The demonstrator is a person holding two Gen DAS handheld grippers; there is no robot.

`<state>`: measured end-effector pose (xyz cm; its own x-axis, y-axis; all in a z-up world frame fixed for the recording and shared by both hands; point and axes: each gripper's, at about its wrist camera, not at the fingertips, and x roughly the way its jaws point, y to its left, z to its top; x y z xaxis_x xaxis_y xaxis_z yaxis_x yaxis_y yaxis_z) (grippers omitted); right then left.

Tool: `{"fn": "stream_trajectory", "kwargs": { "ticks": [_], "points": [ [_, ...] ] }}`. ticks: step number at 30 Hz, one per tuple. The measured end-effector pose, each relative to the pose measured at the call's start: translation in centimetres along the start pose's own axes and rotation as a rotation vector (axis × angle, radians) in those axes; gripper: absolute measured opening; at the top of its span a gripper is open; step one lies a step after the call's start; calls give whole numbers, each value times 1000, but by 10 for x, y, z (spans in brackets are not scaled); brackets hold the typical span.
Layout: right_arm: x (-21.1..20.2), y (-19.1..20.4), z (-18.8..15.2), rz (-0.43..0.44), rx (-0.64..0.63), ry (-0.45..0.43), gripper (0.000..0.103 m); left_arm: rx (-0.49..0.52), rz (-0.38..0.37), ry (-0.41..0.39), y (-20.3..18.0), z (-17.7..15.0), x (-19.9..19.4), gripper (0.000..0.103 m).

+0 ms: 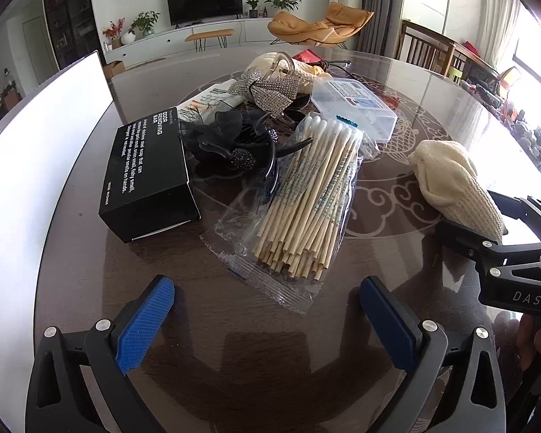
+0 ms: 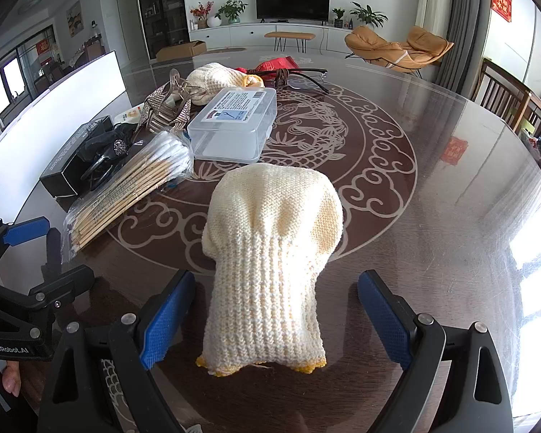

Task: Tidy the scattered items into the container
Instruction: 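Hold the glove in the right tool while the left tool moves toward the cotton swab bag, then close the left tool on the cotton swab bag while the right tool holds the glove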

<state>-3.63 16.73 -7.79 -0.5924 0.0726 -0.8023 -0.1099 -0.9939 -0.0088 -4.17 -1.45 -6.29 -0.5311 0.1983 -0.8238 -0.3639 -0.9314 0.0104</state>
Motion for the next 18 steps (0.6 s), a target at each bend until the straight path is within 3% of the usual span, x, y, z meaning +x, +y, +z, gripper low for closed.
{"fn": "stream_trajectory", "kwargs": {
  "ticks": [15, 16, 17, 18],
  "points": [
    [-2, -3, 0, 26, 21, -10, 93, 54, -38, -19, -14, 47, 32, 103],
    [-2, -4, 0, 30, 24, -11, 93, 46, -33, -31, -13, 47, 30, 94],
    [-3, -4, 0, 35, 28, -13, 93, 30, -27, -53, -12, 46, 26, 70],
    [-3, -6, -1, 40, 32, -15, 93, 6, -27, -68, -9, 45, 23, 63]
  ]
}}
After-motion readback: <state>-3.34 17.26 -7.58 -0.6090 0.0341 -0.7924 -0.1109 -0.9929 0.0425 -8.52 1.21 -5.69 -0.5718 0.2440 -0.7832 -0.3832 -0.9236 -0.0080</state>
